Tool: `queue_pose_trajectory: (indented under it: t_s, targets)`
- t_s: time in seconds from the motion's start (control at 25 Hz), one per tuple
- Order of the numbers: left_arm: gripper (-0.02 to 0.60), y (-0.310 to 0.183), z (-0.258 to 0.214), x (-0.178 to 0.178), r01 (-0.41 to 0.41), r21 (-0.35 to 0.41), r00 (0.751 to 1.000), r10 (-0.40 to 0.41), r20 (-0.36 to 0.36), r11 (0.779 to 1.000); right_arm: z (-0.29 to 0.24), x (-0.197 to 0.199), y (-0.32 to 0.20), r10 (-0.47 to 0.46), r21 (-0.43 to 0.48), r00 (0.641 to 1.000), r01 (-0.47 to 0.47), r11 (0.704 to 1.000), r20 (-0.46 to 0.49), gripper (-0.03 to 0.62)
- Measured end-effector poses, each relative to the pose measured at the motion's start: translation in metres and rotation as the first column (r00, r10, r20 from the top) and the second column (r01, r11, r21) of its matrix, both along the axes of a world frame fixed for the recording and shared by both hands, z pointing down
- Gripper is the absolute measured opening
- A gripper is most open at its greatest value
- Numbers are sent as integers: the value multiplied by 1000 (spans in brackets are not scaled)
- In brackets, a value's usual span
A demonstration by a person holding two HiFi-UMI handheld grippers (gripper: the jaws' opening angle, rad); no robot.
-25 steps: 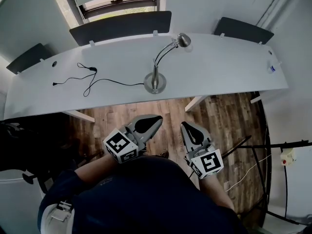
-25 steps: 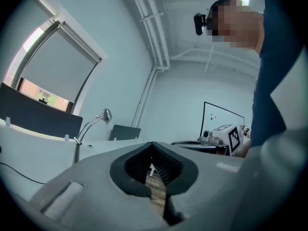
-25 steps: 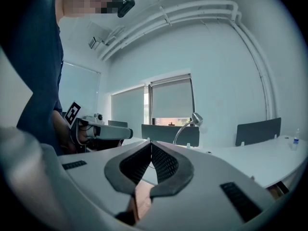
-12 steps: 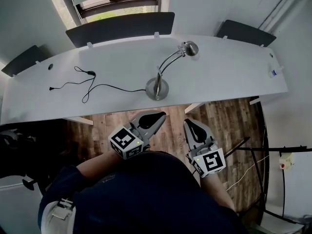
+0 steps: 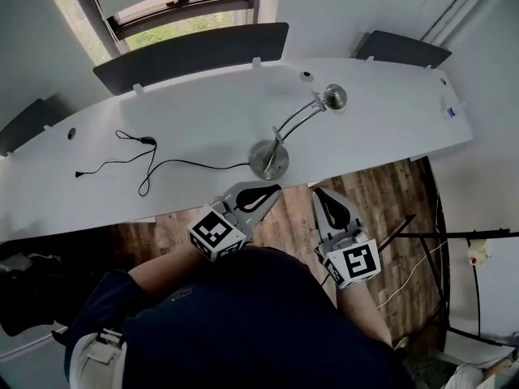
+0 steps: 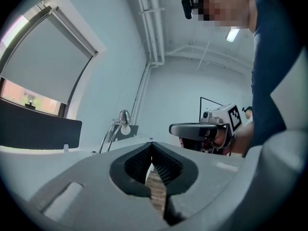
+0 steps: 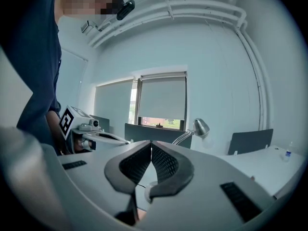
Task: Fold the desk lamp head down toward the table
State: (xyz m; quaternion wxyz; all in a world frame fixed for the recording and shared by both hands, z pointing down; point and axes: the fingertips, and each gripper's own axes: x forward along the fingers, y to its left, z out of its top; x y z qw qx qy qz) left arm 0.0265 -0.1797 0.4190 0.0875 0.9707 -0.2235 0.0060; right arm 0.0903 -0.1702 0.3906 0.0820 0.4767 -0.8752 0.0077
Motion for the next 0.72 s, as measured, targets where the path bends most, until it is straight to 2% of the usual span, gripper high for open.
queue_pose_trajectory:
  t_s: [0.24,0.48,0.72]
  targets:
    - [6,-11,8,2,-14,-12,1000,14,9,1000,-2,0,-17,-1,5,1000,1,1000,-9,11]
    - [6,-21,13,18,55,-21,998,-56,-1,998,-5,14,-28,-69,18,997,70,997,-34,12]
    - [8,-38,23,28,115,-16,993,-115,25,993,0,24,-44,-125,21,992,125,992,-37,12]
